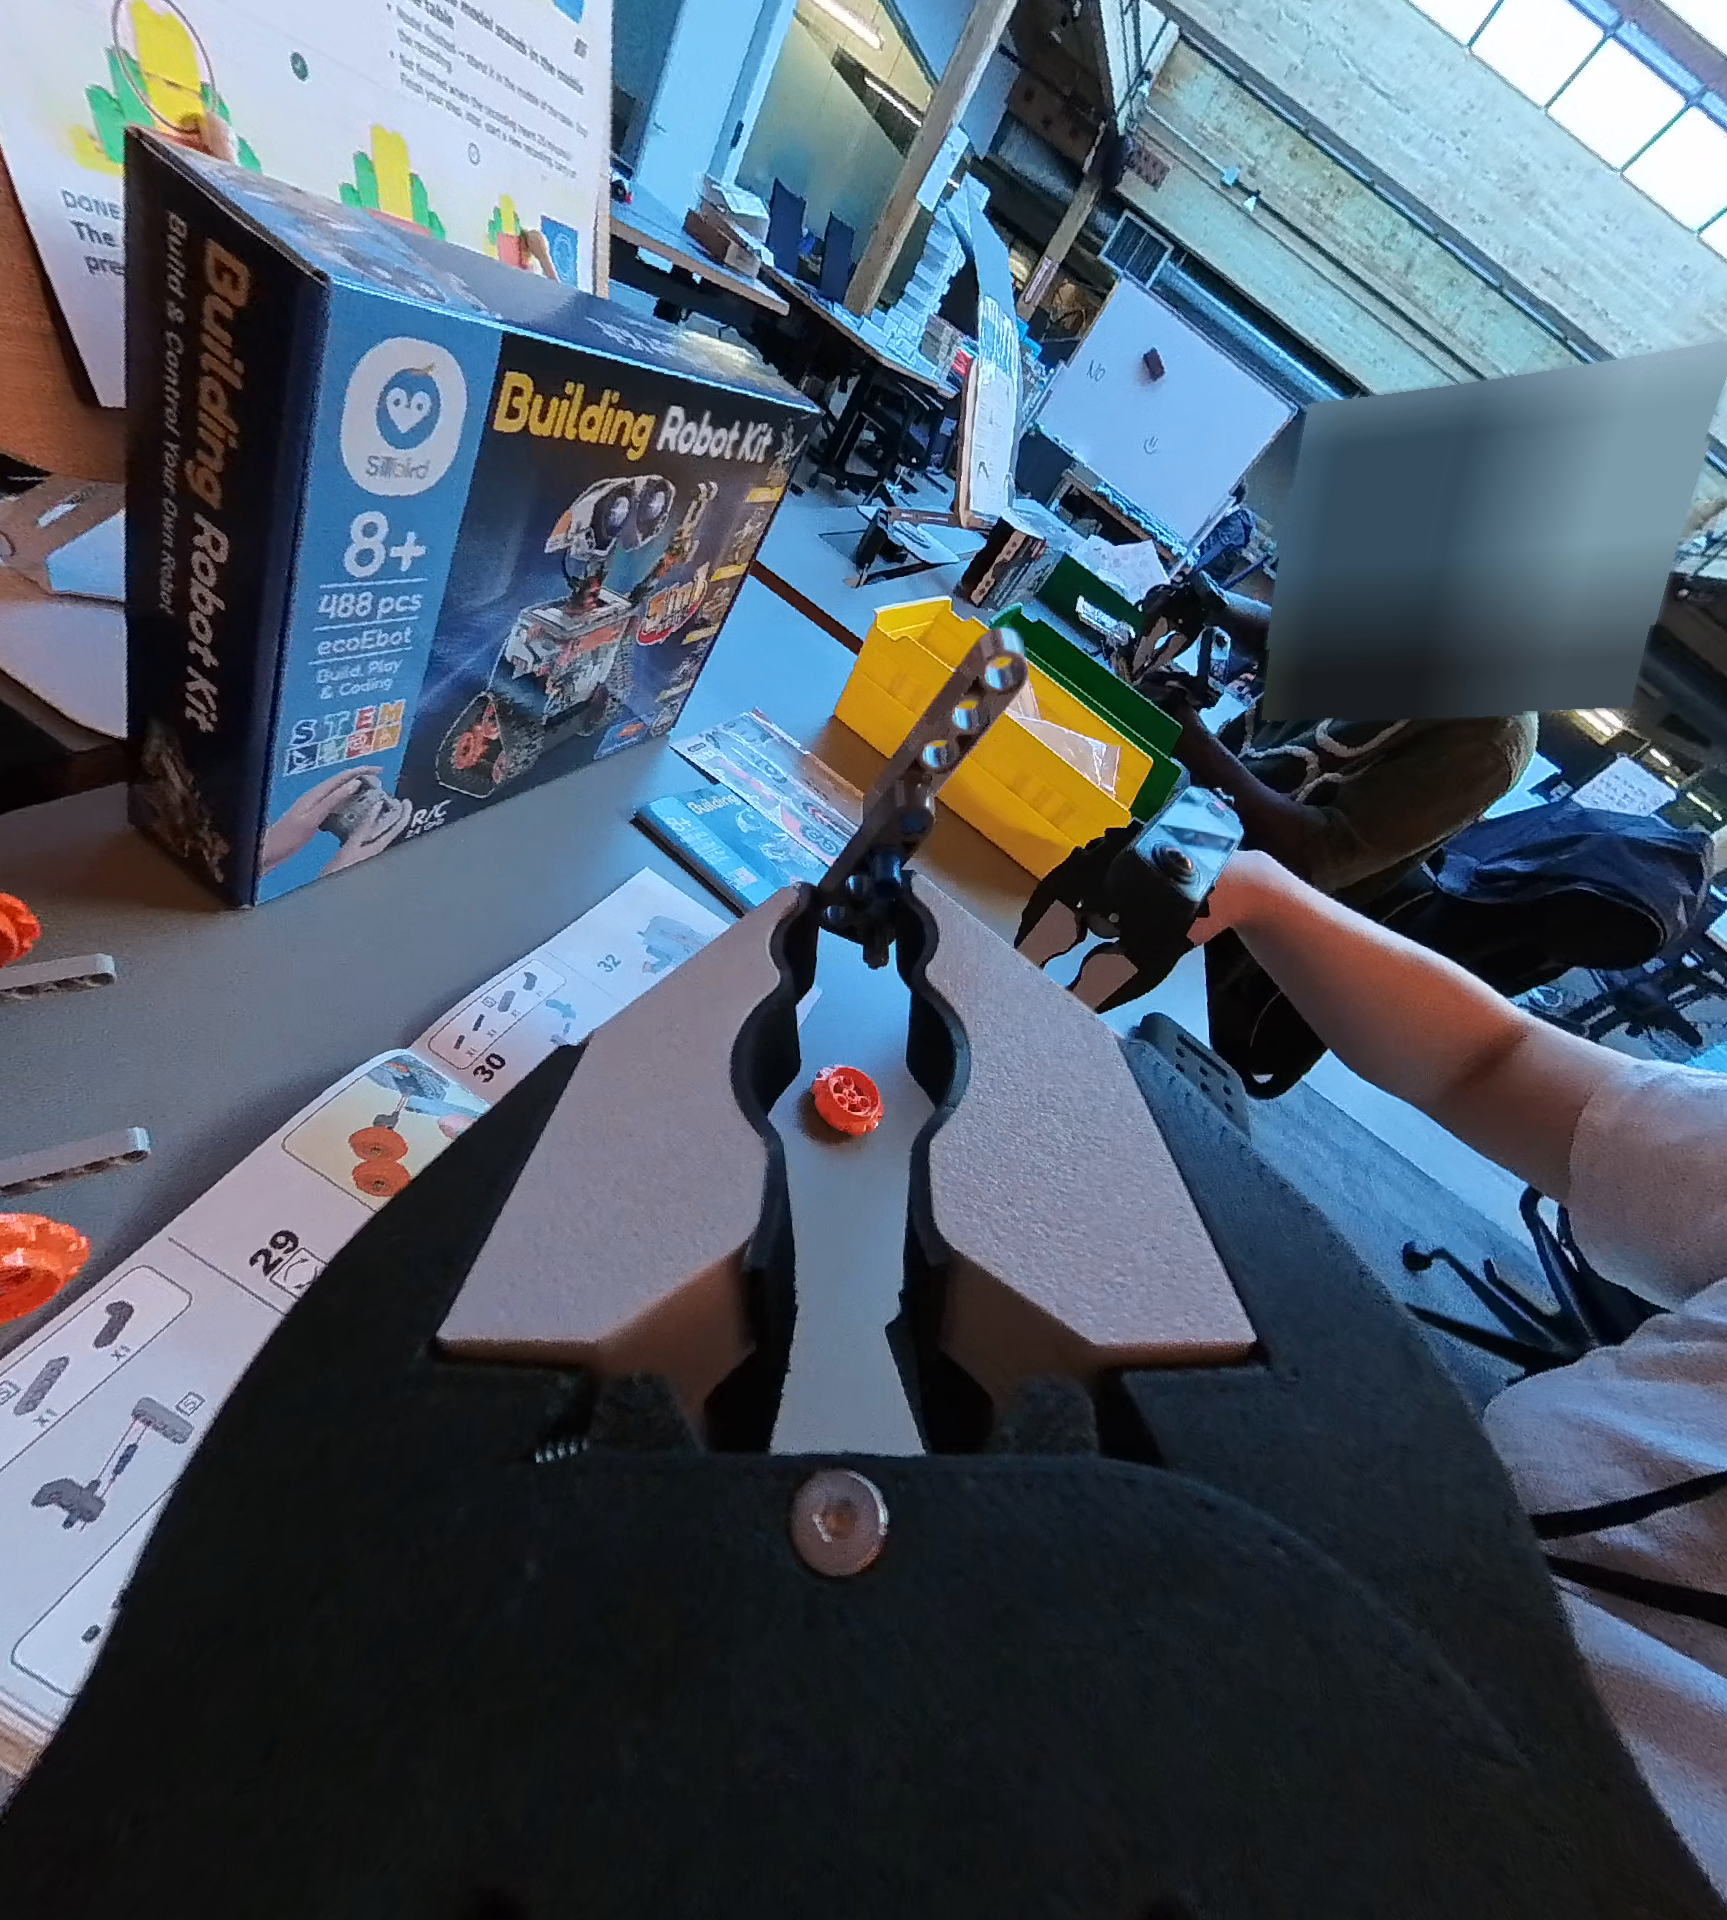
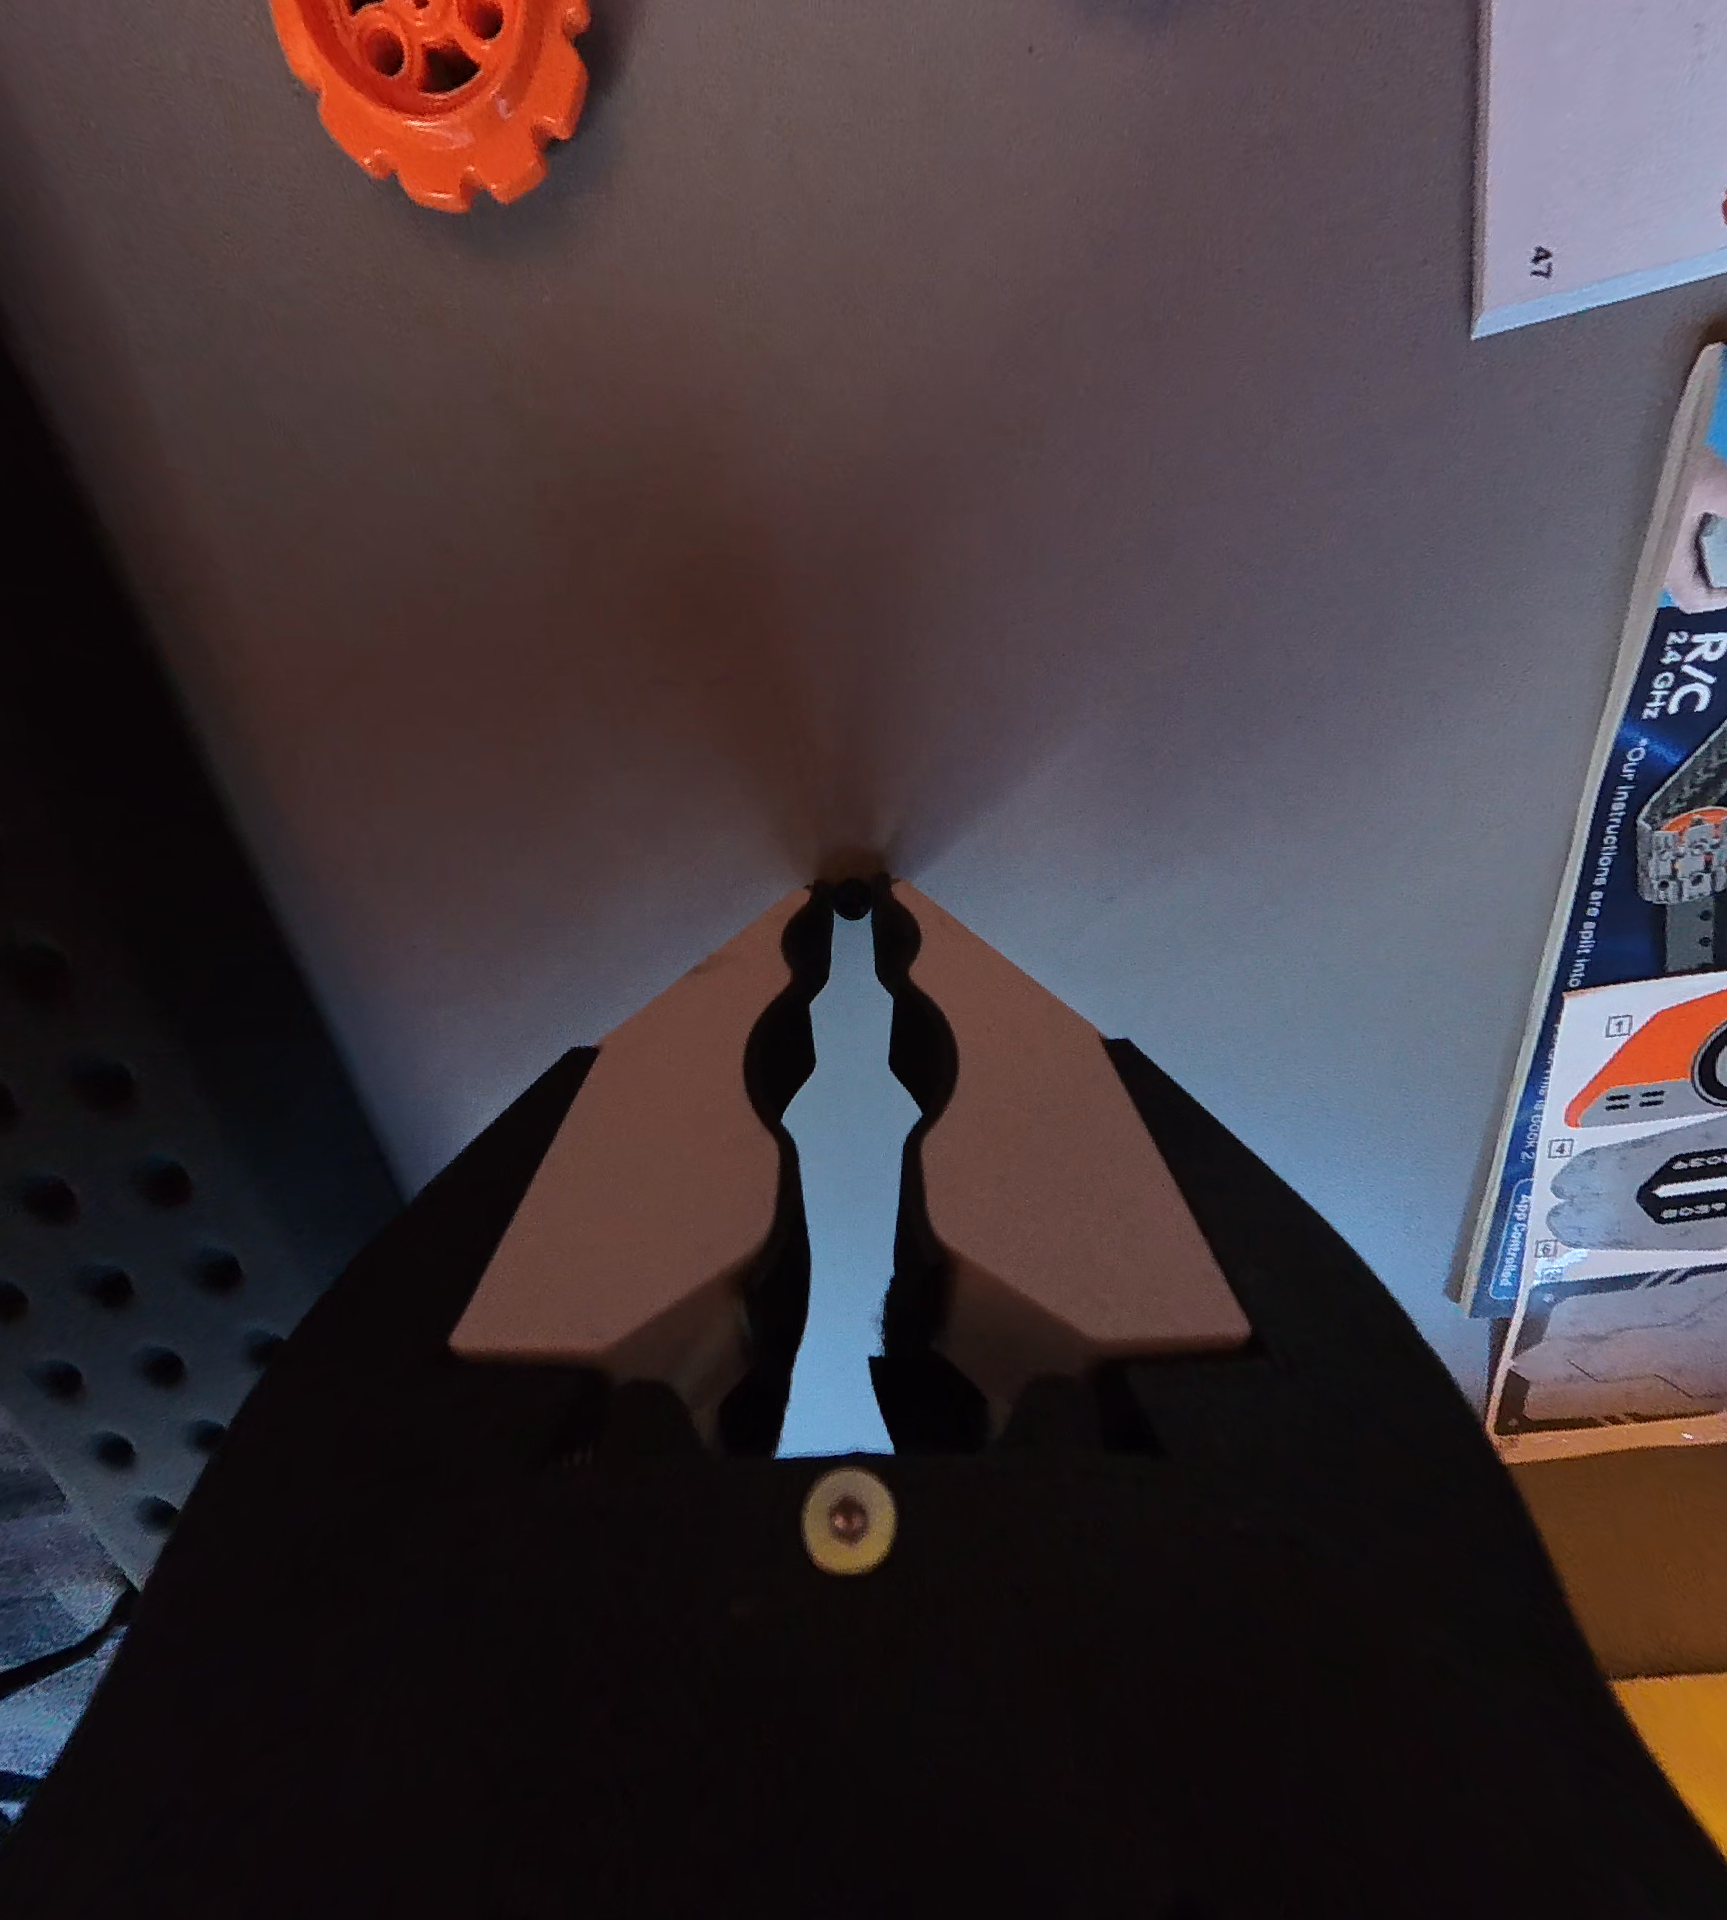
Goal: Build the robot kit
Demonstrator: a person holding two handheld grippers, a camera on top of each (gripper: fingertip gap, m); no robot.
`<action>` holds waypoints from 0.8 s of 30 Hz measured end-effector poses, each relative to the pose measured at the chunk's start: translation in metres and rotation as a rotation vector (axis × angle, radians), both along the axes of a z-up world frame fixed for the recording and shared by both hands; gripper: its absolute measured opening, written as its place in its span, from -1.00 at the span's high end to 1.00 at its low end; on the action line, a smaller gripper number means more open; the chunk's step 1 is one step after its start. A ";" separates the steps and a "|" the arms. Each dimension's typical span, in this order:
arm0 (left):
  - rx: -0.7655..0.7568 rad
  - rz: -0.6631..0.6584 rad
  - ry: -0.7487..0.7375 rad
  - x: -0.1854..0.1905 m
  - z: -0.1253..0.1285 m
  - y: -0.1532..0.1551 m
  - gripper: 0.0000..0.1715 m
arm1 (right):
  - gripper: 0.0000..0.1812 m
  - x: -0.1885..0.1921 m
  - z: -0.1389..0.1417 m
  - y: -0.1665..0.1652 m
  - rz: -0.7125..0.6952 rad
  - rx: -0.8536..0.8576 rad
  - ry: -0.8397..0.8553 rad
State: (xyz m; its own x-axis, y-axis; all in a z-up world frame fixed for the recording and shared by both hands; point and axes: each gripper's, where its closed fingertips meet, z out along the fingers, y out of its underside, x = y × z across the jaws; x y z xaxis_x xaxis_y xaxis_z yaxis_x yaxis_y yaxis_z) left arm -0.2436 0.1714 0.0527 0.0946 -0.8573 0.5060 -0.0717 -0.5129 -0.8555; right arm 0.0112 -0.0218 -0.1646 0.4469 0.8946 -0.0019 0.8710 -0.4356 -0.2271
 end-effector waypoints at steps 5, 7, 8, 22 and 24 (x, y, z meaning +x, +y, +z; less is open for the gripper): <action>-0.015 0.004 0.006 -0.001 -0.004 0.003 0.87 | 0.86 0.000 0.000 0.001 0.003 0.014 -0.002; -0.017 0.004 0.018 0.000 -0.006 0.003 0.87 | 0.72 -0.001 0.002 -0.001 0.009 0.010 0.001; -0.017 0.002 0.023 0.001 -0.007 0.003 0.87 | 0.72 -0.005 0.007 0.000 0.017 0.019 0.019; -0.012 -0.012 0.066 0.007 -0.011 -0.002 0.87 | 0.38 -0.114 0.014 0.097 -0.008 0.141 0.185; -0.014 -0.008 0.067 0.005 -0.010 -0.001 0.87 | 0.40 -0.116 0.009 0.099 0.027 0.086 0.082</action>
